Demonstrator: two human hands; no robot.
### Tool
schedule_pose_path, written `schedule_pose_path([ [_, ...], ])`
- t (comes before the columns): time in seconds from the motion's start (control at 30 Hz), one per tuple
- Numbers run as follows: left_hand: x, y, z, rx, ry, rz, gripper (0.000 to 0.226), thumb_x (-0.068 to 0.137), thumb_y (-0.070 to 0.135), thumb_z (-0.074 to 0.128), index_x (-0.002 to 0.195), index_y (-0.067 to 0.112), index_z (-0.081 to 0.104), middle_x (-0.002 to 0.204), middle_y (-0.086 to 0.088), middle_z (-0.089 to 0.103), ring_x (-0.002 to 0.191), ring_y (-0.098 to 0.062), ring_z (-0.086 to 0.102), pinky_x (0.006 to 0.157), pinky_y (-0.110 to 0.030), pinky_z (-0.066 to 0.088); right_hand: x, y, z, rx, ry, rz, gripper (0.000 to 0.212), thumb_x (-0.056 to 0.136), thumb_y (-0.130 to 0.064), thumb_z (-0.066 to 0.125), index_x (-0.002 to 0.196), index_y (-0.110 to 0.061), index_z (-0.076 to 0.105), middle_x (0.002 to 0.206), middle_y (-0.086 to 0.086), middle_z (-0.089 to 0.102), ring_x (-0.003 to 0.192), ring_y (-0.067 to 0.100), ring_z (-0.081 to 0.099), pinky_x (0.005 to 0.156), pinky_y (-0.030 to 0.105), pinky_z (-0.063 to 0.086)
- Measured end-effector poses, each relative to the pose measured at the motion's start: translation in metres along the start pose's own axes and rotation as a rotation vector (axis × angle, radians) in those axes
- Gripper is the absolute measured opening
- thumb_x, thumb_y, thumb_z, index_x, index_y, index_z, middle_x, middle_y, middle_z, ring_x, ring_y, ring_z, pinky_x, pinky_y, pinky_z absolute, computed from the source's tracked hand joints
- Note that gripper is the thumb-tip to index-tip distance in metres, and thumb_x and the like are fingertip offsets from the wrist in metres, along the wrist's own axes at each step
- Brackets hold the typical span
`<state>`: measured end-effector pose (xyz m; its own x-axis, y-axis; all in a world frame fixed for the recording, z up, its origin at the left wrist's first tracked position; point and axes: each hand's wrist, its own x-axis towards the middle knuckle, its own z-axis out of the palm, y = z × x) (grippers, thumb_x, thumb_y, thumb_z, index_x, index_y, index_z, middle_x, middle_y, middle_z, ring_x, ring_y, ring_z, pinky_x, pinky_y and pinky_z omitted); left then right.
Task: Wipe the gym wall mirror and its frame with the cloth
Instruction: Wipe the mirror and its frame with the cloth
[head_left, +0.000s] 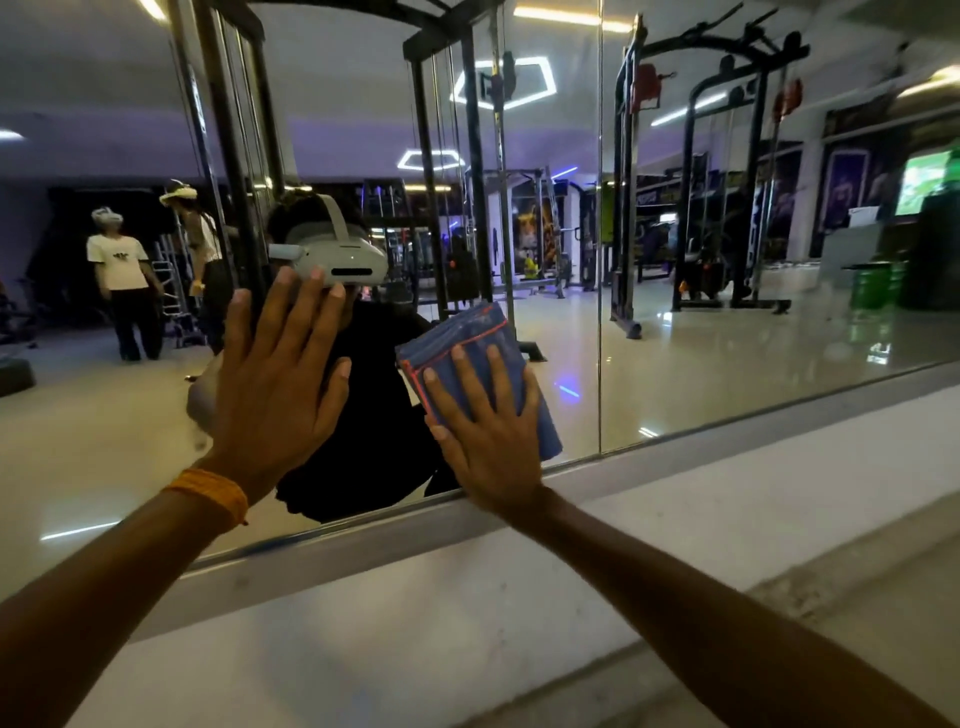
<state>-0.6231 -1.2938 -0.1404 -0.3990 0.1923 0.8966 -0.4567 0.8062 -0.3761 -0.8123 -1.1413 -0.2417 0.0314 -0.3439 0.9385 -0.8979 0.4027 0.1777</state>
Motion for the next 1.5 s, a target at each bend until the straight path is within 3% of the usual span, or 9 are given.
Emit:
schedule_pose_path([
  [0.1, -0.002, 0.001, 0.002, -0.006, -0.012, -0.011, 0.068, 0.105, 0.037, 0.037, 0.164, 0.007, 0.020, 0.172, -0.015, 0.012, 0.160, -0.033, 0.007, 0.127, -0.061, 0.007, 0.021, 0.060, -0.012, -0.058, 0.073, -0.007, 0.059, 0.107, -0.045, 0.029, 0.162, -0.029, 0.015, 0.173, 0.000, -0.001, 0.159, 0.034, 0.006, 0.121, 0.068, 0.012],
  [0.27, -0.004, 0.007, 0.003, -0.015, -0.013, -0.046, 0.068, 0.105, 0.038, 0.038, 0.164, 0.008, 0.020, 0.172, -0.013, 0.012, 0.160, -0.033, 0.006, 0.128, -0.058, 0.004, 0.041, 0.082, -0.014, -0.050, 0.228, 0.638, 0.062, 0.108, -0.051, 0.022, 0.163, -0.028, 0.007, 0.171, 0.012, 0.017, 0.158, 0.035, 0.012, 0.121, 0.065, 0.017],
  [0.4, -0.003, 0.009, 0.003, -0.003, -0.007, -0.050, 0.068, 0.105, 0.037, 0.036, 0.165, 0.010, 0.017, 0.173, -0.013, 0.010, 0.160, -0.032, 0.005, 0.128, -0.056, 0.001, 0.002, -0.004, 0.004, -0.058, 0.067, 0.273, 0.061, 0.108, -0.051, 0.028, 0.164, -0.026, 0.019, 0.173, 0.007, 0.005, 0.160, 0.033, 0.002, 0.126, 0.062, 0.007],
  [0.53, -0.004, 0.006, 0.003, -0.014, -0.013, -0.046, 0.068, 0.105, 0.037, 0.037, 0.164, 0.009, 0.018, 0.173, -0.012, 0.010, 0.161, -0.030, 0.005, 0.128, -0.057, 0.004, 0.003, 0.032, -0.006, -0.044, 0.008, -0.069, 0.057, 0.108, -0.049, 0.030, 0.161, -0.030, 0.023, 0.172, 0.005, 0.013, 0.159, 0.034, 0.009, 0.124, 0.066, 0.008],
  [0.73, -0.003, 0.011, 0.002, -0.043, -0.018, -0.085, 0.067, 0.105, 0.036, 0.037, 0.164, 0.008, 0.023, 0.172, -0.013, 0.015, 0.160, -0.032, 0.008, 0.126, -0.061, 0.009, 0.059, 0.084, -0.023, -0.052, 0.219, 0.537, 0.064, 0.108, -0.044, 0.031, 0.164, -0.033, 0.001, 0.173, 0.012, 0.011, 0.160, 0.033, 0.005, 0.124, 0.064, 0.011],
  [0.9, 0.010, -0.007, -0.007, -0.012, -0.013, -0.084, 0.067, 0.105, 0.035, 0.038, 0.164, 0.007, 0.021, 0.172, -0.013, 0.013, 0.160, -0.032, 0.008, 0.125, -0.064, 0.014, 0.029, -0.018, -0.008, -0.004, 0.035, 0.086, 0.057, 0.110, -0.046, 0.028, 0.164, -0.027, 0.021, 0.174, 0.003, 0.003, 0.160, 0.033, 0.002, 0.127, 0.059, 0.003],
  [1.03, 0.033, -0.020, -0.018, 0.012, -0.035, -0.070, 0.068, 0.106, 0.039, 0.031, 0.164, 0.006, 0.018, 0.172, -0.015, 0.011, 0.160, -0.033, 0.005, 0.126, -0.063, 0.011, 0.055, 0.034, -0.028, -0.025, -0.012, -0.159, 0.056, 0.109, -0.049, 0.028, 0.161, -0.028, 0.029, 0.171, 0.006, 0.017, 0.160, 0.033, 0.005, 0.126, 0.060, 0.007],
  [1.27, 0.062, -0.030, -0.020, -0.014, -0.004, -0.082, 0.069, 0.106, 0.040, 0.029, 0.165, 0.007, 0.015, 0.173, -0.013, 0.007, 0.161, -0.031, 0.002, 0.125, -0.064, 0.012, 0.154, 0.070, -0.047, -0.053, 0.220, 0.425, 0.063, 0.108, -0.056, 0.023, 0.163, -0.025, 0.027, 0.172, 0.008, 0.016, 0.159, 0.033, 0.011, 0.126, 0.058, 0.009],
  [1.5, 0.098, -0.034, -0.019, 0.010, 0.006, -0.076, 0.070, 0.105, 0.044, 0.028, 0.164, 0.008, 0.017, 0.173, -0.012, 0.005, 0.161, -0.030, 0.001, 0.126, -0.064, 0.009, 0.149, 0.097, -0.061, -0.112, -0.002, -0.420, 0.060, 0.106, -0.053, 0.032, 0.161, -0.029, 0.031, 0.171, 0.007, 0.019, 0.159, 0.034, 0.011, 0.125, 0.062, 0.011],
])
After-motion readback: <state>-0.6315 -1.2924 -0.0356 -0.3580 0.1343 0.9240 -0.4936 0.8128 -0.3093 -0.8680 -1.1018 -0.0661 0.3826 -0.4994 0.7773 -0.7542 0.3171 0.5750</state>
